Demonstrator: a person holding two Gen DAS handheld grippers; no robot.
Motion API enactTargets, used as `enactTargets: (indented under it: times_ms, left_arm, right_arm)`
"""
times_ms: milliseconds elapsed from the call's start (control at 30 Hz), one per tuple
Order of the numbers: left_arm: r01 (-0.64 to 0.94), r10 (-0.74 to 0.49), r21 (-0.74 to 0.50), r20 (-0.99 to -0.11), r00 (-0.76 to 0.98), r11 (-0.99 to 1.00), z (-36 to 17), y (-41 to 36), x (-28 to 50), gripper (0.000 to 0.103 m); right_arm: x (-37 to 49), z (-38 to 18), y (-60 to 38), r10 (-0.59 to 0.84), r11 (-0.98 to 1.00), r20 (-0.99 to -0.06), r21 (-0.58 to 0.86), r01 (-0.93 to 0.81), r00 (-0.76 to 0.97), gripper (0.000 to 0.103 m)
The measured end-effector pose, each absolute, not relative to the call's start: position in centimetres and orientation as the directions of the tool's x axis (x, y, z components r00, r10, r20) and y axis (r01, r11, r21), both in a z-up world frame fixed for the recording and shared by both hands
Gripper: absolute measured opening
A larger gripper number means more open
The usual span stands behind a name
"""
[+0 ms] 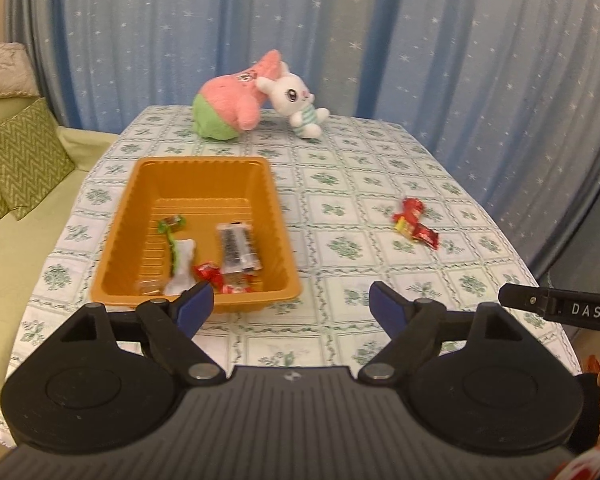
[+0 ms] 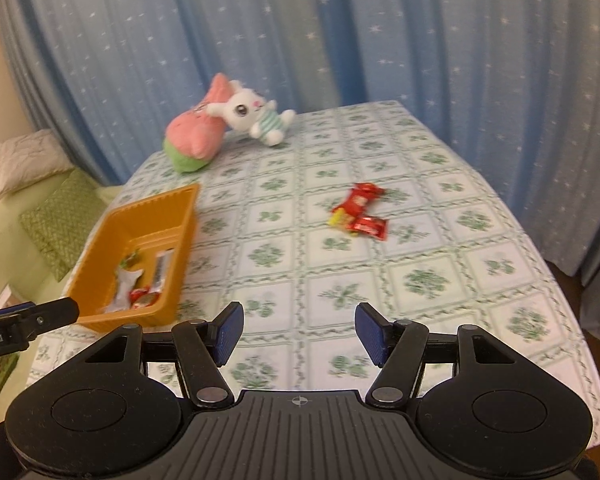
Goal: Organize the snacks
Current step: 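Move both open tools back toward the red candies on the table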
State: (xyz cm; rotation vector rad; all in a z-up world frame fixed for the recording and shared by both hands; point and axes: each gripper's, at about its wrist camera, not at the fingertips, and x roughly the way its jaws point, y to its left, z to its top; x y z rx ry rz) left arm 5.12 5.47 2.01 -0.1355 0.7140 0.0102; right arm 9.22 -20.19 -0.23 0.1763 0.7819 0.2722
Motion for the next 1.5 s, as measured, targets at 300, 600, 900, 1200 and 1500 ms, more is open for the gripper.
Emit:
enactTargets:
  times_ms: [300,600,900,1200,1500]
  left_arm:
    - [0.001,-0.077,-0.116,-0.655,0.751,0.993,2.1,2.6,6.3,0.083]
    - [0.049,-0.110,-0.111,-0.655,0.748,0.993,2.1,0.9,7.2,0.083]
    - [0.069,-0.120,-0.103,-0.658,0.744,0.992,2.0,-0.1,7.8,0.083]
    - [0.086,-0.131,-0.100,-0.661,0.739,0.991,1.6,-0.8,8.5,0.083]
    - [0.099,-0.142,-0.102,-0.671,0.728,0.990,0.9,-1.5,9.4,0.083]
  right_arm:
    - [9.3,-0.1,-23.0,0.272,0.957,-0.666,0.261,-0.125,0.694,0.063]
    - [9.6,0.1,-24.3,0.259,0.958,-0.663,0.267,-0.101,0.702,0.063]
    - [10.0,-0.1,-25.3,0.251,0.959,-0.667,0.272,-0.084,0.701,0.063]
    - [10.4,-0.6,-25.8,0.248,0.959,-0.676,0.273,-0.076,0.694,0.063]
    - [10.9,-1.4,-26.1,0.242,0.960,-0.688,0.272,-0.066,0.684,0.063]
